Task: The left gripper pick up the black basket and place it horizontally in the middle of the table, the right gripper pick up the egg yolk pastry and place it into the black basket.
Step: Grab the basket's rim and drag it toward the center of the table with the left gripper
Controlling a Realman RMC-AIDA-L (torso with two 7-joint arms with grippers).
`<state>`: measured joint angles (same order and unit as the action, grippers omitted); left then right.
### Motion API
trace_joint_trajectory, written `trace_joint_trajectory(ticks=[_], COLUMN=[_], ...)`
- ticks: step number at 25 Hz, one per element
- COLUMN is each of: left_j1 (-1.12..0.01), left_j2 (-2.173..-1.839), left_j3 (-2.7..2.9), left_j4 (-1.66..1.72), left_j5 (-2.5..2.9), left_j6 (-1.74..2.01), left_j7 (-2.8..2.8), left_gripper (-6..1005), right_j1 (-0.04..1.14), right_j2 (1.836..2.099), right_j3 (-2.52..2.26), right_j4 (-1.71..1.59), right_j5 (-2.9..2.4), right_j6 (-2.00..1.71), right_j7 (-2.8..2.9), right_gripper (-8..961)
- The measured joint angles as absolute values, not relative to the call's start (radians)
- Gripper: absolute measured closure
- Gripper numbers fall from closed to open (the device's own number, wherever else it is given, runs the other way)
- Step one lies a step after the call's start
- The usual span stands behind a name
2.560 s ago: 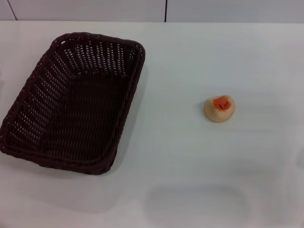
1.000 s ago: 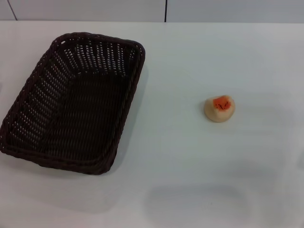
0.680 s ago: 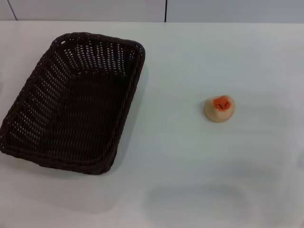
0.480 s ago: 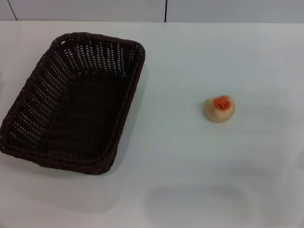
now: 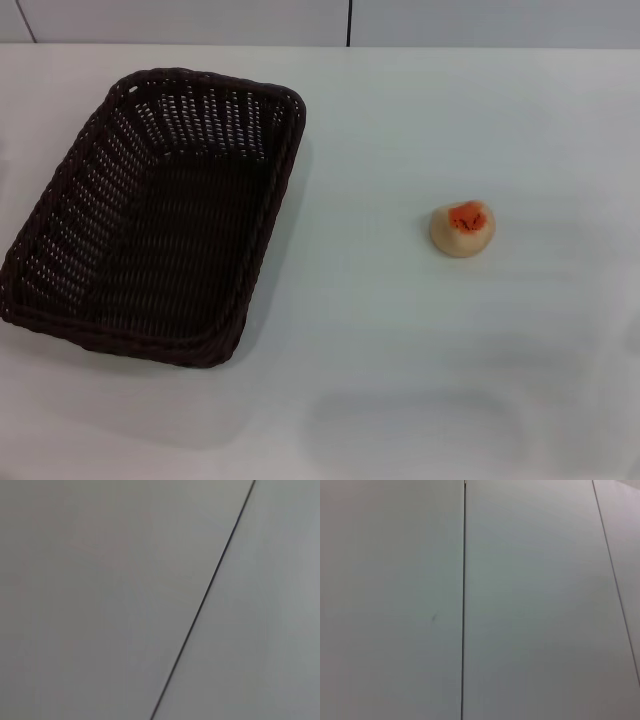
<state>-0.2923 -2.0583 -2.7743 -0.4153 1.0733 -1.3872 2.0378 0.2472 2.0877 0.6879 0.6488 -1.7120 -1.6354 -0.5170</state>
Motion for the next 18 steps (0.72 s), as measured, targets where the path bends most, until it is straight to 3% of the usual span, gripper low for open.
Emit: trace_joint_trajectory(ticks=[18], left_j1=[-0.29], left_j2=[-2.037], left_j3=[-2.552], left_j4=[-1.289], left_j5=[1.776], left_j6=[-1.285], left_j7=[0.958], left_gripper=[412], right_j1=[0.238], right_j2=[2.088], right_j3=[0.686], right_j4=[0.662], right_j5=[-1.712], right_j6=[-1.658], right_j7=[-0.522], right_gripper=[559])
